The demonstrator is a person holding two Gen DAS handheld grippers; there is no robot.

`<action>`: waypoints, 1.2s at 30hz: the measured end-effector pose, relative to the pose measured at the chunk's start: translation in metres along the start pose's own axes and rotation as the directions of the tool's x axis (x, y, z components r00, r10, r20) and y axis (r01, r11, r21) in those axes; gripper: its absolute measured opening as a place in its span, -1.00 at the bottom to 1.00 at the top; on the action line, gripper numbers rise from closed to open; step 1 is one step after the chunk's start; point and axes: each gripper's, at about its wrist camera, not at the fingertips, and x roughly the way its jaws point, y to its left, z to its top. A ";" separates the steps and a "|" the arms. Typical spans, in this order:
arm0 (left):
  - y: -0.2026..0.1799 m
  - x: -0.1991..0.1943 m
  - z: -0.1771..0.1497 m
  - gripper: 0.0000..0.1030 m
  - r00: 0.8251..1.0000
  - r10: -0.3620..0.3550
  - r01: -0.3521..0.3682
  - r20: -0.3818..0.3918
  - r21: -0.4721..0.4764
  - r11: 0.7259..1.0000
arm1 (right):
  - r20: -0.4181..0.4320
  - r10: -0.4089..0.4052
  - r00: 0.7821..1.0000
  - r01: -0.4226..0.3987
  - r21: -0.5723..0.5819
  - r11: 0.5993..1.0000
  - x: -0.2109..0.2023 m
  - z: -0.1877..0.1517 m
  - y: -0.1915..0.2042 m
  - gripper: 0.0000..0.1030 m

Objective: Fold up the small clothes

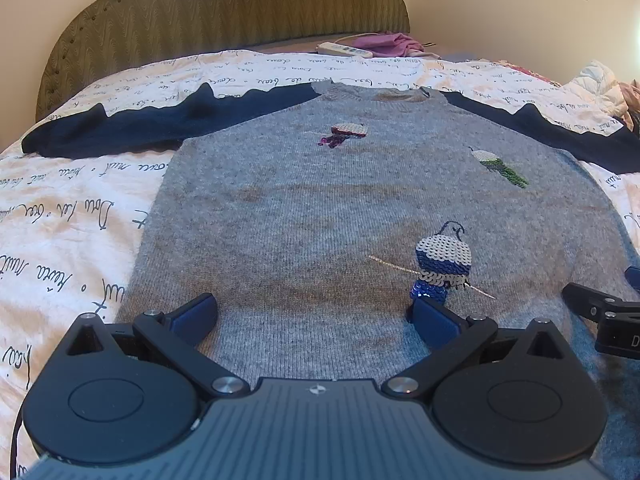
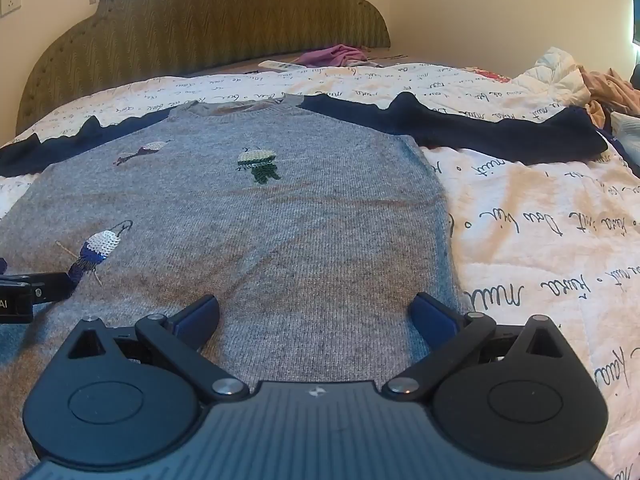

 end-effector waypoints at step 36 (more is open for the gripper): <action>-0.004 0.000 -0.001 1.00 0.999 0.043 -0.044 0.016 0.038 0.998 | 0.000 -0.001 1.000 0.001 -0.002 1.000 0.000 0.000 0.000 1.00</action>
